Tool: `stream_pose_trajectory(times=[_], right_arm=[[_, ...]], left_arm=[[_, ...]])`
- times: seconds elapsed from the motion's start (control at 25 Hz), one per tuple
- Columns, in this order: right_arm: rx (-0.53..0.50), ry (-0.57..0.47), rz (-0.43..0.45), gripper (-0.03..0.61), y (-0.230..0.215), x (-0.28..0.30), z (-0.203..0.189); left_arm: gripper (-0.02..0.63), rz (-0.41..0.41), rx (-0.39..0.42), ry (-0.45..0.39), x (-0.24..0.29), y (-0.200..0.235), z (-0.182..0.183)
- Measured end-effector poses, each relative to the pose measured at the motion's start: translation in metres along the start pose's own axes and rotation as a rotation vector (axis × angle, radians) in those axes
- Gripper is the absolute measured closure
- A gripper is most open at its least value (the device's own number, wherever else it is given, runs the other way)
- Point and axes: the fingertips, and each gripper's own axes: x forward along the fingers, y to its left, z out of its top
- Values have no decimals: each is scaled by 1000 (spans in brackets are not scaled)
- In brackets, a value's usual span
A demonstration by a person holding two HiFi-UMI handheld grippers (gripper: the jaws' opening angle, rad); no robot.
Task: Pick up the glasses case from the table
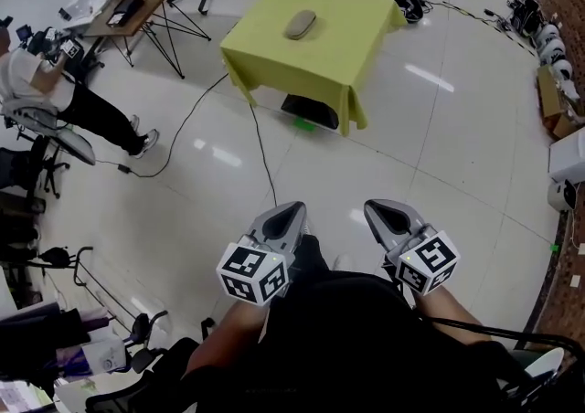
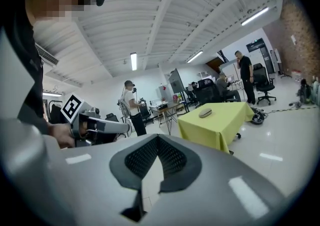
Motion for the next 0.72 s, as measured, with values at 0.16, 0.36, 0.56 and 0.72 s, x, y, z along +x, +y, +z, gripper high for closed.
stream_pose_trajectory(times=[0.16, 0.36, 0.56, 0.72], right_arm=[[4, 16, -28, 575, -21, 30, 14], [-8, 14, -56, 575, -27, 91, 39], [-35, 16, -83, 575, -30, 141, 64], [-52, 2, -116, 575, -37, 173, 85]], left_arm=[[609, -18, 27, -12, 26, 29, 27], [609, -26, 57, -37, 41, 93, 65], [609, -66, 54, -46, 54, 138, 92], [609, -96, 62, -56, 62, 170, 114]])
